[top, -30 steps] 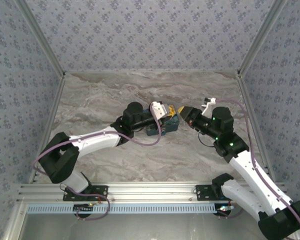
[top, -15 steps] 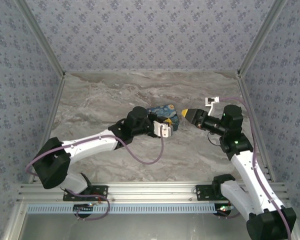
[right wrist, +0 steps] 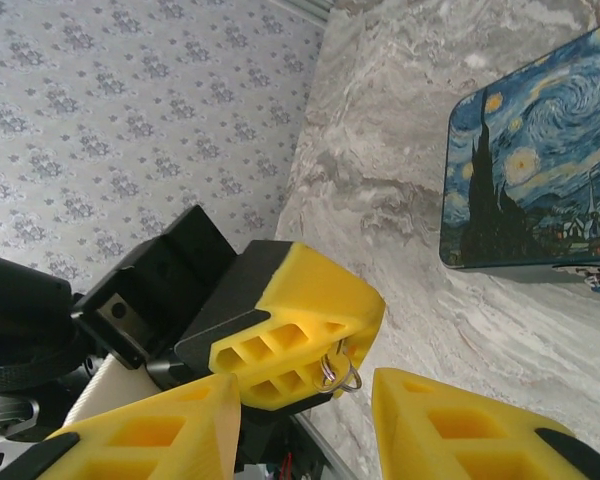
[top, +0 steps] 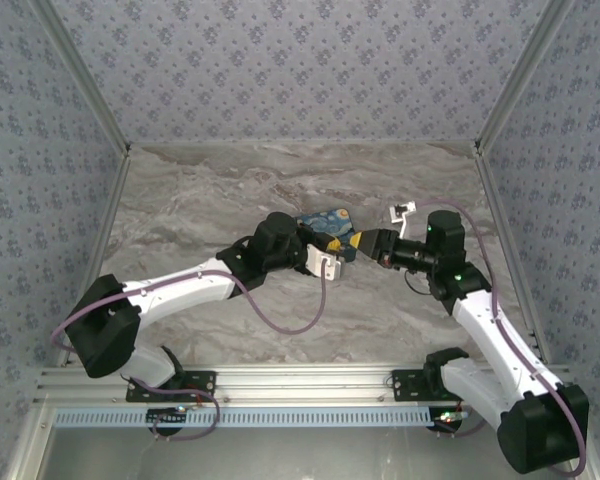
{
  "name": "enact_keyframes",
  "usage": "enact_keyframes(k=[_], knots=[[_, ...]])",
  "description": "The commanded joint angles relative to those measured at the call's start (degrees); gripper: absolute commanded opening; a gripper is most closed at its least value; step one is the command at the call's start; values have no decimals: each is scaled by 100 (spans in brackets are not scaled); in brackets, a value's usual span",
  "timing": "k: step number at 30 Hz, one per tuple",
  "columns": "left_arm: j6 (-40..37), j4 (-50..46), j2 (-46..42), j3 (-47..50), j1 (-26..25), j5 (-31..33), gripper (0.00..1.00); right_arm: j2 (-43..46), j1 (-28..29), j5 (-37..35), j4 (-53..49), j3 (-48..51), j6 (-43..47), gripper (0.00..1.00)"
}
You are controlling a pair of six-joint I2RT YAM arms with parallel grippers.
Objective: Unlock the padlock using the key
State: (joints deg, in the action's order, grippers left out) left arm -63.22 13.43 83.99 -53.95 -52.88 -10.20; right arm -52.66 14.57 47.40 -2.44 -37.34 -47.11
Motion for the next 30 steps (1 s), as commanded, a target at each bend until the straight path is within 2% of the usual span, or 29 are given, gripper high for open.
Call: enact_keyframes(k=[1,13,22,30], knots=[[-116,72,-122,-203,-13,20,0,-104,126,-46,23,23,-69,40],[-148,133,-110,-186,-17,38,0,-473,436,-266,352,12,-278,35],[-208,133,-101,-190,-13,104,0,-559,564,-301,398,12,-312,24],[-185,131,-112,-188,-19,143,0,-509,604,-402,384,25,-316,5]])
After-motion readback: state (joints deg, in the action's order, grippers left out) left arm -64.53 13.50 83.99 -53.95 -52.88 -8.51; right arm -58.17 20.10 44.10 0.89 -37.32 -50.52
